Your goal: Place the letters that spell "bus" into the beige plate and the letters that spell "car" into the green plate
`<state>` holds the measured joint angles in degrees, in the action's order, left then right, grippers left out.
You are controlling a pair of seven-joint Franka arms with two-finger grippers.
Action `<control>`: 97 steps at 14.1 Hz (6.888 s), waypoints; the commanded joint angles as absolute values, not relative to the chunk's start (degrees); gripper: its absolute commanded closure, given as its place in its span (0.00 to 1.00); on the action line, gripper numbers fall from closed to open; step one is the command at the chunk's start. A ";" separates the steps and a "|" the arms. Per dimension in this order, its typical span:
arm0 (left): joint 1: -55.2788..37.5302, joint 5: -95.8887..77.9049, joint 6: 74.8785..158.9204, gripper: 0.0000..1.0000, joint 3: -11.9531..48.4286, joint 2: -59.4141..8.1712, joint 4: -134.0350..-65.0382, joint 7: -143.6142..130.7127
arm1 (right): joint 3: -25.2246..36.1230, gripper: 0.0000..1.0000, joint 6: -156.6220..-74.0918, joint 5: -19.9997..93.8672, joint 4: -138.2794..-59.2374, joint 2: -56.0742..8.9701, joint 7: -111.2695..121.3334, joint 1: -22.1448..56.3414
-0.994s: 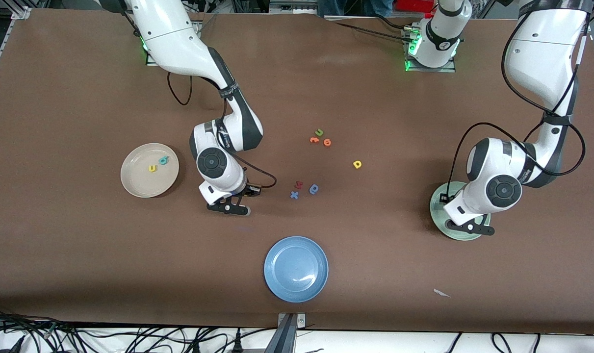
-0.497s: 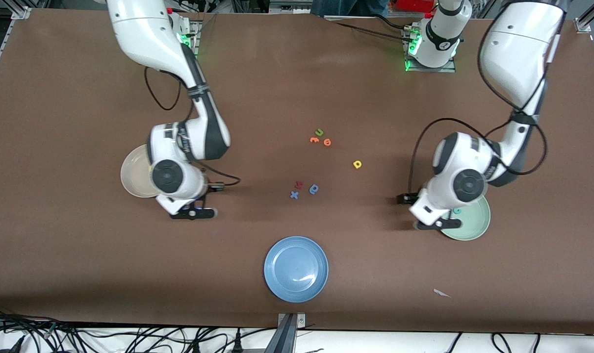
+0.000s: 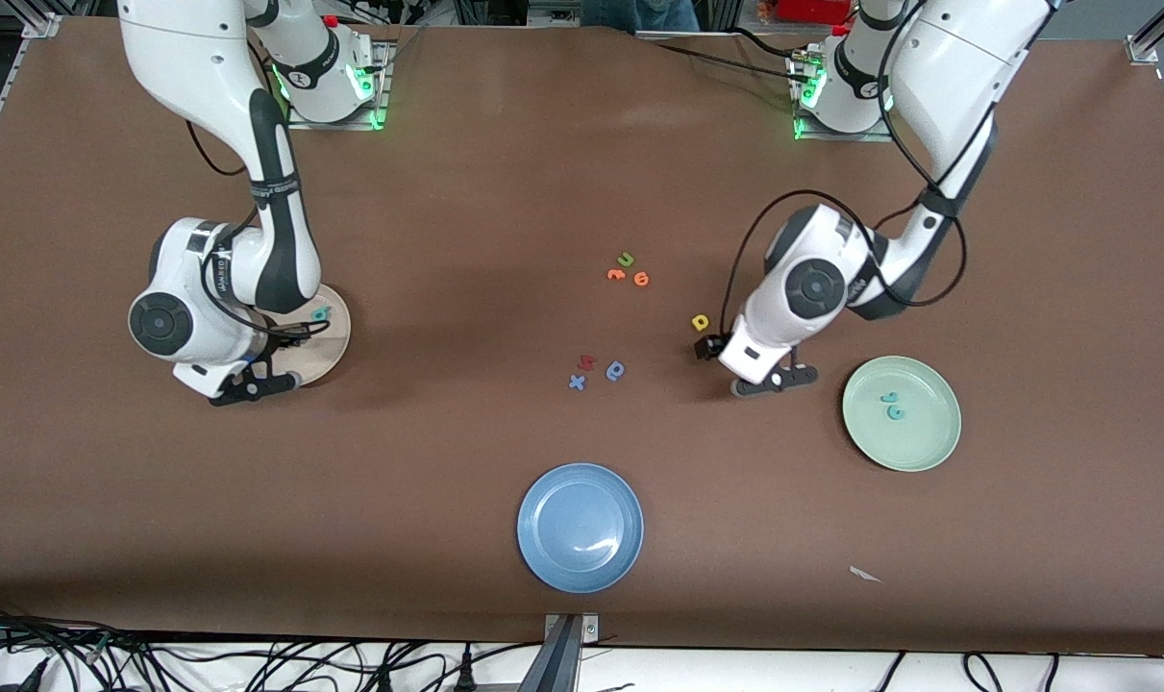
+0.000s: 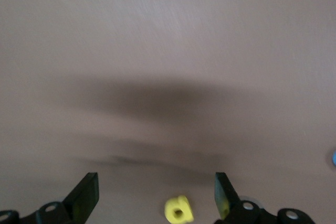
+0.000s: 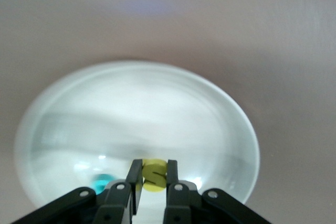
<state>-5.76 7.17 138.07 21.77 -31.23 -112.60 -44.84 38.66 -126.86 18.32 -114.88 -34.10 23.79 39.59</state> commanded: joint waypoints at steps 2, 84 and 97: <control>-8.26 13.78 144.84 0.08 22.32 -28.21 -120.23 -57.01 | 38.41 0.52 -131.75 18.63 -119.53 -31.99 26.72 39.20; 1.23 0.00 91.41 0.00 -0.18 -5.89 -89.65 7.03 | -2.20 0.00 -96.94 -1.49 -94.75 -0.97 -3.96 1.23; 1.32 -0.09 91.85 0.00 -0.26 -6.33 -89.82 7.21 | -2.37 0.00 -96.59 -1.32 -94.75 -1.32 -3.78 1.40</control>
